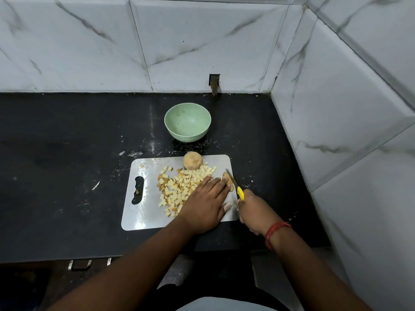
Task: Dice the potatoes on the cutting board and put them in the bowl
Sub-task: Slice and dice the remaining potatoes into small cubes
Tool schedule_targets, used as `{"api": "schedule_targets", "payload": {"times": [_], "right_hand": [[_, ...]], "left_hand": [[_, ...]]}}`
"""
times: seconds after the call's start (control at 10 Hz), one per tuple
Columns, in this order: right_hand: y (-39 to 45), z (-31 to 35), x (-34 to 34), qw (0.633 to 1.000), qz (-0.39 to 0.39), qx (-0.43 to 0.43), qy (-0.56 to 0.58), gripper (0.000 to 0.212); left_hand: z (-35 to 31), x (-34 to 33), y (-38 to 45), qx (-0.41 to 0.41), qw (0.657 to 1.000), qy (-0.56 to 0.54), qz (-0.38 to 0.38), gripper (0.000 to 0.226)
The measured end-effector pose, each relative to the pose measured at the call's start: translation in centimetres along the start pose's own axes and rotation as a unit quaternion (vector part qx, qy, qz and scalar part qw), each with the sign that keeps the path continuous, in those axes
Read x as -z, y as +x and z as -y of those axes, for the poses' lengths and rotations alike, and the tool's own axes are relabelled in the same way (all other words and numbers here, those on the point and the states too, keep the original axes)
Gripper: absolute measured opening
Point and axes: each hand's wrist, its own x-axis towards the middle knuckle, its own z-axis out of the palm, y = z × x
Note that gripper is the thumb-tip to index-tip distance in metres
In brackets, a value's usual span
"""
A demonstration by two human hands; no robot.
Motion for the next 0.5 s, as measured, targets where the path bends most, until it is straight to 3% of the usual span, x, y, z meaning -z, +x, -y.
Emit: {"api": "schedule_targets", "payload": {"times": [0.1,0.3,0.5], "right_hand": [[0.2,0.0,-0.3,0.999,0.019,-0.016,-0.021,0.024],[-0.8,1.2,0.4,0.997,0.043,0.033,-0.045,0.007],[-1.5,2.3,0.7,0.996,0.07,-0.051,-0.027,0.026]], "left_hand": [[0.0,0.0,-0.1,0.006,1.0,0.005,-0.009,0.061],[-0.2,0.0,0.0,0.022,1.0,0.015,-0.001,0.063],[-0.2,0.0,0.1,0.028,0.999,0.026,0.012,0.064]]}}
